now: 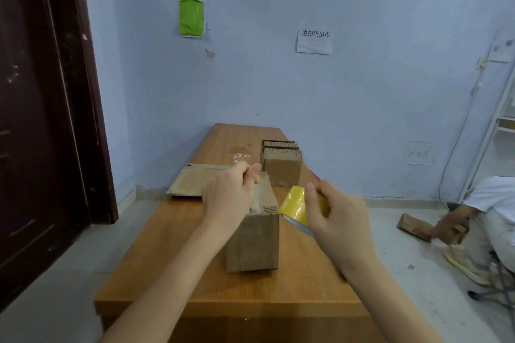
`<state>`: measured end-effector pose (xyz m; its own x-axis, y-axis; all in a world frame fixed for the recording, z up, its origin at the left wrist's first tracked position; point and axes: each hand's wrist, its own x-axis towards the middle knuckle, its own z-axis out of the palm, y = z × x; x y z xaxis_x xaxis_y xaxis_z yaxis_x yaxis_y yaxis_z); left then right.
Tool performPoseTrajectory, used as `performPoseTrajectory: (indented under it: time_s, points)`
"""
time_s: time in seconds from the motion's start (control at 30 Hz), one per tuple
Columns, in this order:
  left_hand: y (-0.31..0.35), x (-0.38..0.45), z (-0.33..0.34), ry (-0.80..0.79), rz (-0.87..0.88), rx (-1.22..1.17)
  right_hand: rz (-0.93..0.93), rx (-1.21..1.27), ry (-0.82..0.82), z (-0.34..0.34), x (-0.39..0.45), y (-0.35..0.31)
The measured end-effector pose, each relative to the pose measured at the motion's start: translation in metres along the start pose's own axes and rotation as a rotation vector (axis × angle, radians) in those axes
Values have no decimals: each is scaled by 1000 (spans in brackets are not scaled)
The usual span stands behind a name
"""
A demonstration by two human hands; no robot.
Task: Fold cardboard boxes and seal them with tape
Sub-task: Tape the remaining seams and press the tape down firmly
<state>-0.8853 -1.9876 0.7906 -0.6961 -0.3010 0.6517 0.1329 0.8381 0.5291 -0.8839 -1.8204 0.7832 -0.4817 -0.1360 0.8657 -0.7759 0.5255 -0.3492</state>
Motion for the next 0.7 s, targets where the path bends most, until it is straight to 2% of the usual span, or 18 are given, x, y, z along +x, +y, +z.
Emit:
performPoseTrajectory:
  time_s: [0.13,0.27,0.37,0.53,0.63,0.7]
  points:
    - [-4,0,-8,2,26,163,36,-95,-105,0,-4,-1]
    - [-5,-5,-6,-6,-22,169,71,-333,-291,-2,9,-11]
    - [-6,-8,-6,13,-12,219,86,-403,-376,-3,16,-16]
    - [-6,-7,-5,3,-60,171,110,-447,-461,-9,27,-31]
    - [-12,-1,-11,54,-65,111,62,-557,-569,-15,25,-39]
    - [-15,8,-21,20,-49,101,51,-594,-601,-17,18,-38]
